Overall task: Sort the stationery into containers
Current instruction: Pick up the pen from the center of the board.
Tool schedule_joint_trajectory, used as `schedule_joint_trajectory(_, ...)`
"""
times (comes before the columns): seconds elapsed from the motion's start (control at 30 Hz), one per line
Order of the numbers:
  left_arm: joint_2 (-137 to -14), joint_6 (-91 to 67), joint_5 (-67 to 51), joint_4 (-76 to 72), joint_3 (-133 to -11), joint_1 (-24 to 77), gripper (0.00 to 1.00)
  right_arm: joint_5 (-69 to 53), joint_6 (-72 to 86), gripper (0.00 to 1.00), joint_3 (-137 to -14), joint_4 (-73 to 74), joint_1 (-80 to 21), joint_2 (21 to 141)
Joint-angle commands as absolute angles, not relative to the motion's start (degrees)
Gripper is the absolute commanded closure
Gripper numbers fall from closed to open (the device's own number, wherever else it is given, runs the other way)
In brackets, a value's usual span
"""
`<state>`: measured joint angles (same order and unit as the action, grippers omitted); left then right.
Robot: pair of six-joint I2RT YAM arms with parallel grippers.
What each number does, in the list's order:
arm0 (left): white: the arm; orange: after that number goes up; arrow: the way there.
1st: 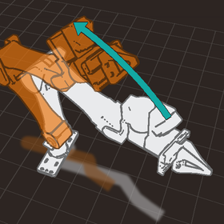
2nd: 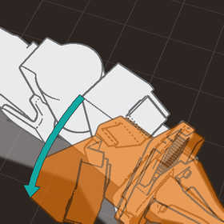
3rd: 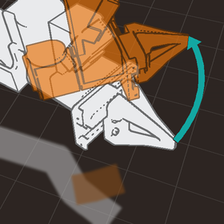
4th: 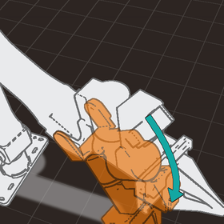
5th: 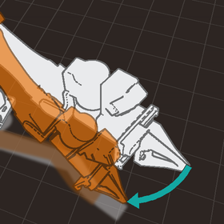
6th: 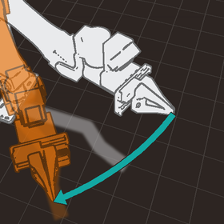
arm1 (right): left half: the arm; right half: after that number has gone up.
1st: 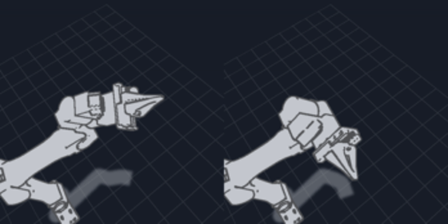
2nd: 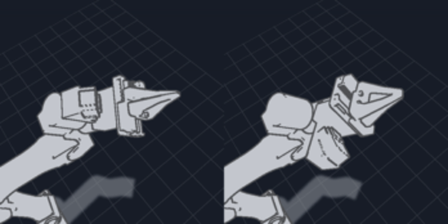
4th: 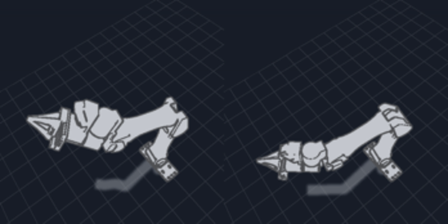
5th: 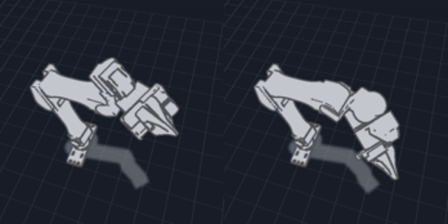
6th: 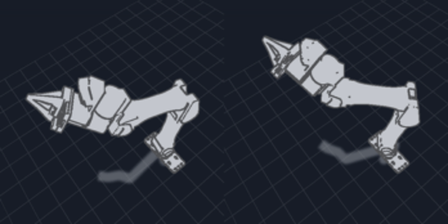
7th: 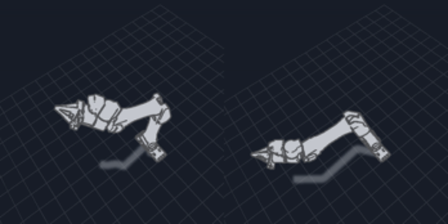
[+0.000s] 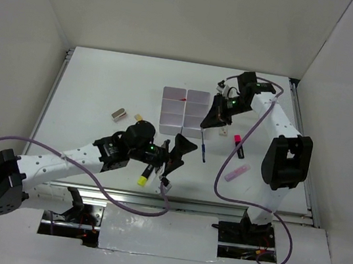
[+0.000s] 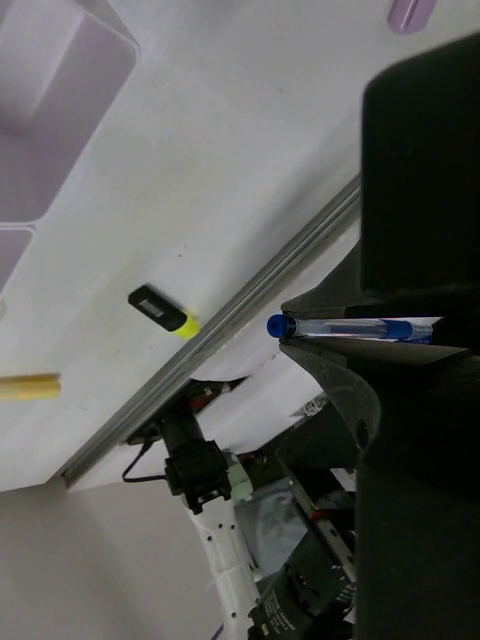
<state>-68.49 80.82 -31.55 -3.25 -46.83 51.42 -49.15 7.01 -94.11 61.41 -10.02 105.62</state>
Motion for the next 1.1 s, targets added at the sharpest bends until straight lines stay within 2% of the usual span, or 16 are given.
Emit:
schedule_joint_trajectory(0.0,-70.0,86.7,-33.4,-8.5,-46.8,53.4,0.01,-51.1,11.7,1.00,-91.9,58.3,-12.0,104.0)
schedule_joint_trajectory(0.17,-73.7,91.9,-32.8,-2.9,-50.2,54.6,0.03,-50.8,15.0,1.00,-90.8,55.6,-14.7,103.9)
schedule_joint_trajectory(0.27,-75.8,94.7,-32.2,2.4,-52.8,55.6,0.11,-50.6,15.9,1.00,-90.5,55.5,-15.9,103.7)
schedule_joint_trajectory(0.43,-78.3,95.4,-30.3,3.0,-54.1,56.8,0.25,-48.1,15.9,1.00,-89.7,56.0,-18.3,103.1)
schedule_joint_trajectory(0.53,-79.2,96.3,-28.8,4.3,-54.8,57.5,0.35,-46.8,15.9,1.00,-89.2,55.9,-18.8,103.0)
schedule_joint_trajectory(0.77,-78.6,94.8,-24.5,4.8,-53.6,59.9,0.74,-47.4,16.0,1.00,-89.2,56.2,-19.0,102.8)
schedule_joint_trajectory(0.9,-77.9,92.2,-22.7,4.5,-53.5,61.1,0.89,-48.0,15.5,0.98,-89.0,56.1,-18.9,101.6)
schedule_joint_trajectory(0.93,-77.3,91.4,-22.4,4.5,-53.3,61.3,0.98,-48.2,15.0,0.86,-89.6,56.9,-18.6,101.5)
schedule_joint_trajectory(0.97,-77.2,90.9,-22.2,4.2,-53.0,61.5,1.00,-48.7,14.3,0.59,-90.0,57.3,-18.5,101.6)
schedule_joint_trajectory(1.07,-74.4,88.0,-22.2,1.9,-50.8,62.2,1.00,-50.2,13.4,0.11,-93.2,58.1,-14.5,101.7)
